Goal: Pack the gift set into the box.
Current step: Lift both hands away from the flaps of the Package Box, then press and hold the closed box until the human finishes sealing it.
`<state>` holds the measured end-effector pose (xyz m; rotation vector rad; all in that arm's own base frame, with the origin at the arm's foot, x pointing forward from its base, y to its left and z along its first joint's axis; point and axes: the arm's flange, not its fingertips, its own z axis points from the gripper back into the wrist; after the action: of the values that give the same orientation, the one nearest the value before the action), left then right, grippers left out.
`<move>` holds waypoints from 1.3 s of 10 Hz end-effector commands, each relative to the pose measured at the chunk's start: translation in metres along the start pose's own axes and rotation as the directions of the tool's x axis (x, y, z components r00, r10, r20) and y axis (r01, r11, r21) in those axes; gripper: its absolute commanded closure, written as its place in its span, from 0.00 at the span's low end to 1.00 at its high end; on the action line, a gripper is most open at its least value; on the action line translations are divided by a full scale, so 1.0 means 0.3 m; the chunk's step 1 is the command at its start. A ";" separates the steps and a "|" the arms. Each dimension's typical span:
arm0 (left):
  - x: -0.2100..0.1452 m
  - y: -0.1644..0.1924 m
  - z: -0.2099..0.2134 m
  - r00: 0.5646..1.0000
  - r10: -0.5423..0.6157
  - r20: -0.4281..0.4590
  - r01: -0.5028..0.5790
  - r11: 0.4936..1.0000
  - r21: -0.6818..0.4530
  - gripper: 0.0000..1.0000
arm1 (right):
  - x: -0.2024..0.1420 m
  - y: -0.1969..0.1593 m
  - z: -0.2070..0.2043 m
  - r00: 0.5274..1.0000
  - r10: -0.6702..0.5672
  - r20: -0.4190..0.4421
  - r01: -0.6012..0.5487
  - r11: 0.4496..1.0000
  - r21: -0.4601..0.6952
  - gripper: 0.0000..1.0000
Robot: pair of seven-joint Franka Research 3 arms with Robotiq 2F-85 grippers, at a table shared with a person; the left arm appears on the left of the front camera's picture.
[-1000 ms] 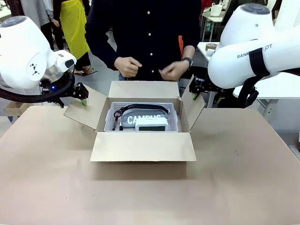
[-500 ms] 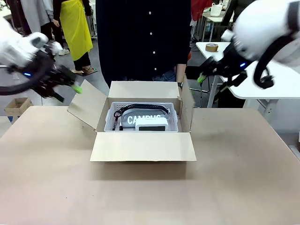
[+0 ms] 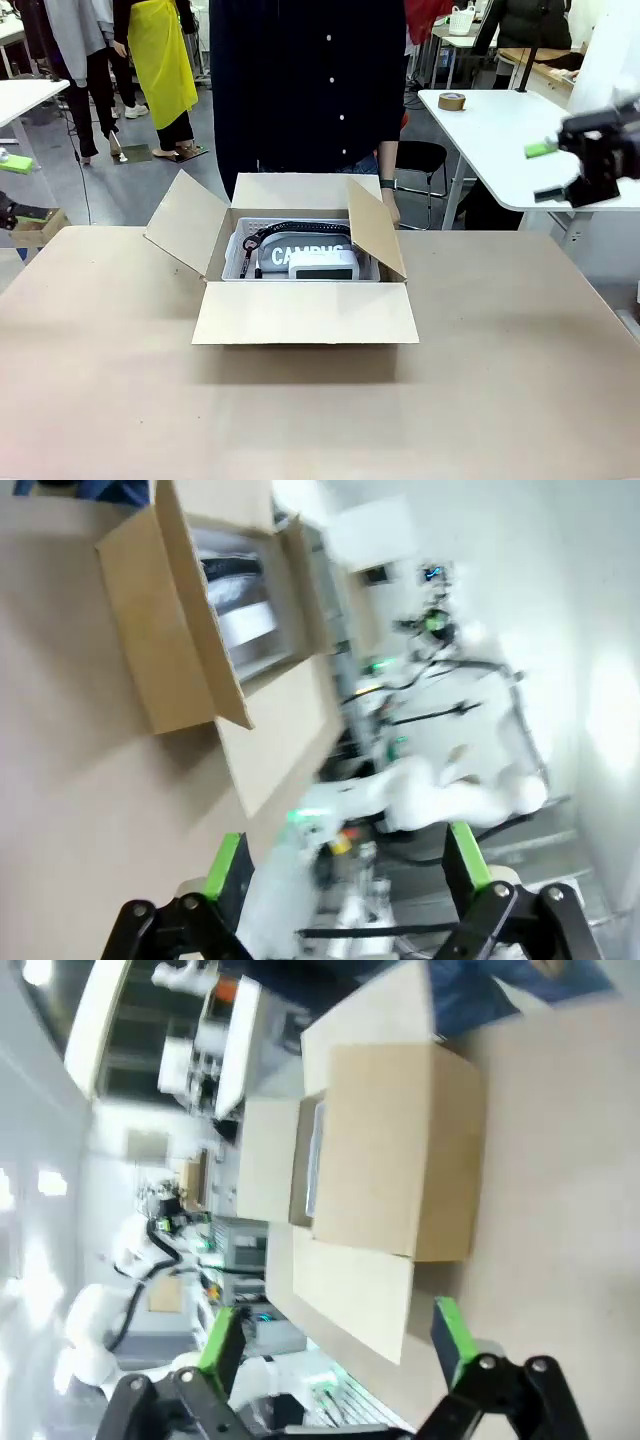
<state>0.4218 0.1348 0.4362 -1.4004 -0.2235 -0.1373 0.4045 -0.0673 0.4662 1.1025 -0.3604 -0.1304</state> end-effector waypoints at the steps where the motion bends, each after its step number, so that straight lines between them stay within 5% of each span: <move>1: 0.002 -0.107 -0.061 0.994 -0.095 -0.050 0.100 0.987 0.123 0.00 | -0.005 -0.193 -0.054 0.970 -0.180 0.165 0.183 0.983 -0.001 0.00; 2: 0.002 -0.107 -0.061 0.994 -0.095 -0.050 0.100 0.987 0.123 0.00 | 0.000 0.000 0.000 1.000 0.000 0.000 0.000 1.000 0.000 0.00; 13: 0.002 -0.107 -0.061 0.994 -0.095 -0.050 0.100 0.987 0.123 0.00 | 0.000 0.000 0.000 1.000 0.000 0.000 0.000 1.000 0.000 0.00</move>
<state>0.4183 0.1126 0.4637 -1.2680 -0.2567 -0.2279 0.4056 -0.0676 0.4647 1.0995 -0.3670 -0.1356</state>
